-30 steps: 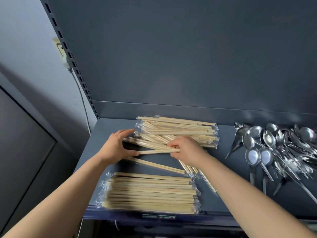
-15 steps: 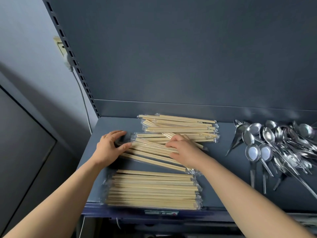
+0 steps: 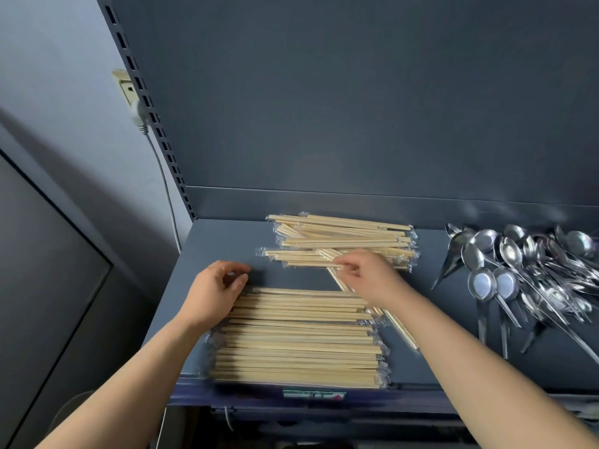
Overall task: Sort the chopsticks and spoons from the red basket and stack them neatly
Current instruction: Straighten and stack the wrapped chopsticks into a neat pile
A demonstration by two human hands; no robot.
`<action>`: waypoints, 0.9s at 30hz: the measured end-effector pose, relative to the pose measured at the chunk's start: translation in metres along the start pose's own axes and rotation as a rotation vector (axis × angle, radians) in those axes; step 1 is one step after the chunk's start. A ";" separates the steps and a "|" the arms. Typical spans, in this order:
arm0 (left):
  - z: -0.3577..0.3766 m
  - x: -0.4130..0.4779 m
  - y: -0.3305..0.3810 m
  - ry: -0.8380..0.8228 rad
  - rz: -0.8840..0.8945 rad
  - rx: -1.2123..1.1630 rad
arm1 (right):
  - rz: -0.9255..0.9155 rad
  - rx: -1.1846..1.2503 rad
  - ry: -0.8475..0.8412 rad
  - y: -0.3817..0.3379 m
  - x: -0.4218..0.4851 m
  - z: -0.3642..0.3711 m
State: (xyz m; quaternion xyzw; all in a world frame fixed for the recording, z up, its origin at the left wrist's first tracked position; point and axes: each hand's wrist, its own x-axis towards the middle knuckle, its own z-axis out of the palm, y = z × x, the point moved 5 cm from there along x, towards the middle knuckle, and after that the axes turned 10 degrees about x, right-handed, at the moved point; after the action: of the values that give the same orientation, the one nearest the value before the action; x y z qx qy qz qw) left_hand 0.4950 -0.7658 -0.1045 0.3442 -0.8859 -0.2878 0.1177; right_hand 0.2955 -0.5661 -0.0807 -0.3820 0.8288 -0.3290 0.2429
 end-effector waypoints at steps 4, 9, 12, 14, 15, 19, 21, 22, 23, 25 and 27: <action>-0.009 0.020 0.016 0.030 -0.006 0.095 | -0.030 -0.209 0.088 0.009 0.006 -0.020; 0.004 0.047 0.047 -0.069 0.031 0.073 | -0.029 -0.297 -0.045 0.009 0.020 -0.016; 0.013 0.055 0.054 -0.119 0.049 0.076 | -0.004 -0.316 -0.027 0.013 0.023 -0.020; 0.019 0.058 0.057 -0.152 0.071 0.080 | 0.002 -0.342 -0.010 0.016 0.024 -0.022; 0.021 0.059 0.058 -0.166 0.071 0.076 | 0.003 -0.350 -0.004 0.017 0.025 -0.023; 0.028 0.063 0.057 -0.187 0.037 0.066 | 0.020 -0.314 -0.026 0.016 0.031 -0.024; 0.026 0.066 0.057 -0.171 0.013 -0.016 | 0.052 -0.308 -0.072 0.016 0.034 -0.024; 0.024 0.066 0.057 -0.162 -0.009 -0.091 | 0.070 -0.312 -0.095 0.017 0.036 -0.024; 0.021 0.066 0.058 -0.154 -0.030 -0.164 | 0.092 -0.314 -0.117 0.018 0.037 -0.025; 0.017 0.066 0.059 -0.134 -0.054 -0.250 | 0.129 -0.318 -0.148 0.018 0.040 -0.026; 0.014 0.066 0.054 -0.109 -0.062 -0.264 | 0.150 -0.313 -0.173 0.018 0.042 -0.026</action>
State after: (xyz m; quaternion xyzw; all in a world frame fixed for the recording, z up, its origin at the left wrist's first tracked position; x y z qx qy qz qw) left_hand 0.4111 -0.7723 -0.0834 0.3368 -0.8342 -0.4239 0.1045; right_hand 0.2458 -0.5811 -0.0827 -0.3790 0.8719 -0.1430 0.2750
